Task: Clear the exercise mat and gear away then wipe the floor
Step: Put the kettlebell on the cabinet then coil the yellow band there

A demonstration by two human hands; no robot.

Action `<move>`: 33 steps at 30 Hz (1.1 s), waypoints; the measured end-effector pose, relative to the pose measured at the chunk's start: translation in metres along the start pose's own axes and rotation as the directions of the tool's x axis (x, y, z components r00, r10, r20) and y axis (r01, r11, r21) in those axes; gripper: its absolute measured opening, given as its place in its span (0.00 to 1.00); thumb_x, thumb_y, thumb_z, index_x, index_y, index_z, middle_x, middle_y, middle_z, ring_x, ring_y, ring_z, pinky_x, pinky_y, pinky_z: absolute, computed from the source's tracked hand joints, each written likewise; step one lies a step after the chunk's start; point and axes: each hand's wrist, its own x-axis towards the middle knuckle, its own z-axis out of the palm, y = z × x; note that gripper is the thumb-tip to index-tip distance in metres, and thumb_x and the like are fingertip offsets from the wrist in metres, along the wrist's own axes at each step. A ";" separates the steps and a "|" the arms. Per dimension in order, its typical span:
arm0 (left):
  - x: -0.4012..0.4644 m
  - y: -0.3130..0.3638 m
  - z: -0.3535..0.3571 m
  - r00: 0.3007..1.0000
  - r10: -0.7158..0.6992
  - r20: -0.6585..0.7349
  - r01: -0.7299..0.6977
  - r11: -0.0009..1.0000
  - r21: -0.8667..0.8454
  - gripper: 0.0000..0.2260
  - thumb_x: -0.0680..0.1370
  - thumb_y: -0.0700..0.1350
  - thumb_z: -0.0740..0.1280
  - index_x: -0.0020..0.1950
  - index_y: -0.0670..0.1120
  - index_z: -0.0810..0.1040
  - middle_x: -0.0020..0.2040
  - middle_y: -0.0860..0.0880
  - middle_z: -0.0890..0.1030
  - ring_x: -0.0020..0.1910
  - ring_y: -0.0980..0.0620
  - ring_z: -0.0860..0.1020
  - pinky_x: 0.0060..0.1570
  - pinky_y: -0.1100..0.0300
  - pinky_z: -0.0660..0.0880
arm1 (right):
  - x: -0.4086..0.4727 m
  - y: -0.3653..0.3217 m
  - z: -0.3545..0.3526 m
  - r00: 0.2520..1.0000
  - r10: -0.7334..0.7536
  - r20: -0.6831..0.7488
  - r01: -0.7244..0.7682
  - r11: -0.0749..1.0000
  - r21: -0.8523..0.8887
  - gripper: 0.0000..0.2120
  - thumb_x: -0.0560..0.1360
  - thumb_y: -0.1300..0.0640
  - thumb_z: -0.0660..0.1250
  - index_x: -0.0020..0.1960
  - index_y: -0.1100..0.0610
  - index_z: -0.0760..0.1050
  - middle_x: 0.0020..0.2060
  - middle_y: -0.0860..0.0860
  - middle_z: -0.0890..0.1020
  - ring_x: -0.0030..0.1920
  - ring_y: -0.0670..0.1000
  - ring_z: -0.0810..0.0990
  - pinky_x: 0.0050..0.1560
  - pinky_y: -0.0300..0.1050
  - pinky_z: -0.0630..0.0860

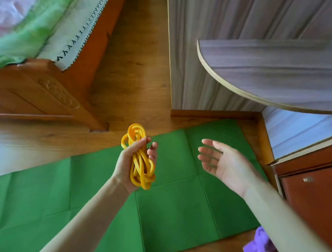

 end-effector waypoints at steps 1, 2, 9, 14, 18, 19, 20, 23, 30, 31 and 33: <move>-0.022 0.010 0.017 1.000 0.014 0.014 -0.014 1.000 -0.020 0.22 0.53 0.39 0.82 0.41 0.43 0.75 0.37 0.47 0.77 0.27 0.56 0.75 0.25 0.65 0.75 | -0.018 -0.012 0.018 1.000 -0.001 0.005 0.001 1.000 0.001 0.11 0.79 0.58 0.57 0.51 0.58 0.78 0.38 0.53 0.83 0.37 0.50 0.81 0.35 0.40 0.79; -0.044 0.019 0.034 0.999 0.024 0.024 -0.023 0.999 -0.041 0.21 0.53 0.39 0.82 0.40 0.43 0.76 0.37 0.46 0.77 0.28 0.56 0.75 0.25 0.65 0.75 | -0.038 -0.024 0.038 1.000 0.000 0.013 0.000 1.000 0.004 0.11 0.79 0.58 0.57 0.52 0.58 0.77 0.39 0.53 0.83 0.37 0.50 0.81 0.35 0.40 0.79; -0.207 0.076 0.143 0.999 0.050 0.017 -0.047 0.988 -0.144 0.21 0.51 0.38 0.83 0.38 0.42 0.78 0.40 0.43 0.78 0.32 0.52 0.77 0.23 0.64 0.75 | -0.178 -0.093 0.185 0.992 -0.019 0.124 0.018 1.000 0.008 0.10 0.78 0.59 0.59 0.53 0.60 0.77 0.39 0.55 0.82 0.38 0.51 0.81 0.36 0.42 0.79; -0.297 0.108 0.188 0.996 0.091 0.004 -0.090 0.989 -0.119 0.24 0.49 0.38 0.83 0.39 0.41 0.77 0.39 0.43 0.78 0.31 0.52 0.77 0.23 0.63 0.75 | -0.252 -0.119 0.262 0.993 0.005 0.122 -0.015 0.996 0.084 0.10 0.78 0.58 0.59 0.50 0.60 0.78 0.39 0.55 0.82 0.37 0.51 0.81 0.36 0.42 0.79; -0.353 0.135 0.201 0.988 0.141 -0.058 -0.139 0.990 0.039 0.28 0.47 0.41 0.83 0.42 0.42 0.76 0.40 0.42 0.80 0.32 0.49 0.79 0.26 0.62 0.76 | -0.297 -0.128 0.294 0.994 0.008 0.112 -0.020 0.994 0.105 0.10 0.79 0.58 0.57 0.50 0.60 0.77 0.38 0.55 0.82 0.38 0.52 0.81 0.37 0.43 0.79; -0.365 0.142 0.201 0.986 0.155 -0.065 -0.150 0.986 0.073 0.28 0.47 0.42 0.83 0.42 0.42 0.76 0.40 0.42 0.81 0.33 0.48 0.80 0.26 0.62 0.76 | -0.305 -0.129 0.300 0.993 0.006 0.115 -0.017 0.995 0.097 0.10 0.79 0.58 0.57 0.50 0.60 0.77 0.38 0.54 0.82 0.39 0.52 0.81 0.38 0.43 0.79; -0.376 0.149 0.200 0.982 0.172 -0.075 -0.165 0.982 0.093 0.29 0.47 0.43 0.83 0.43 0.42 0.76 0.41 0.42 0.81 0.33 0.48 0.80 0.27 0.62 0.77 | -0.311 -0.129 0.303 0.992 0.010 0.122 -0.020 0.997 0.079 0.10 0.79 0.58 0.57 0.51 0.60 0.76 0.38 0.54 0.82 0.39 0.52 0.81 0.38 0.43 0.79; -0.409 0.161 0.197 0.965 0.252 -0.077 -0.245 0.965 0.091 0.29 0.47 0.43 0.83 0.42 0.42 0.76 0.41 0.42 0.81 0.33 0.49 0.80 0.27 0.63 0.77 | -0.326 -0.127 0.310 0.986 0.047 0.163 -0.047 0.999 -0.002 0.11 0.80 0.56 0.57 0.52 0.59 0.76 0.40 0.54 0.82 0.41 0.52 0.81 0.41 0.44 0.79; -0.463 0.134 0.194 0.889 0.425 -0.170 -0.425 0.904 0.034 0.23 0.46 0.43 0.84 0.36 0.42 0.80 0.39 0.43 0.82 0.32 0.50 0.80 0.27 0.64 0.77 | -0.343 -0.126 0.315 0.942 0.149 0.300 -0.101 0.980 -0.171 0.13 0.80 0.53 0.56 0.52 0.59 0.76 0.42 0.56 0.83 0.42 0.54 0.83 0.39 0.45 0.81; -0.473 0.125 0.192 0.868 0.461 -0.184 -0.468 0.884 0.007 0.23 0.47 0.43 0.84 0.37 0.43 0.79 0.39 0.43 0.82 0.32 0.50 0.80 0.27 0.64 0.77 | -0.346 -0.126 0.316 0.930 0.175 0.324 -0.115 0.974 -0.198 0.13 0.80 0.53 0.56 0.53 0.59 0.76 0.42 0.56 0.83 0.43 0.54 0.83 0.39 0.46 0.81; -0.490 0.107 0.187 0.817 0.532 -0.222 -0.554 0.831 -0.046 0.26 0.48 0.43 0.83 0.41 0.43 0.77 0.40 0.43 0.82 0.32 0.50 0.80 0.27 0.63 0.77 | -0.351 -0.126 0.318 0.903 0.235 0.360 -0.144 0.955 -0.261 0.14 0.80 0.52 0.56 0.54 0.59 0.75 0.44 0.57 0.83 0.44 0.56 0.83 0.42 0.47 0.82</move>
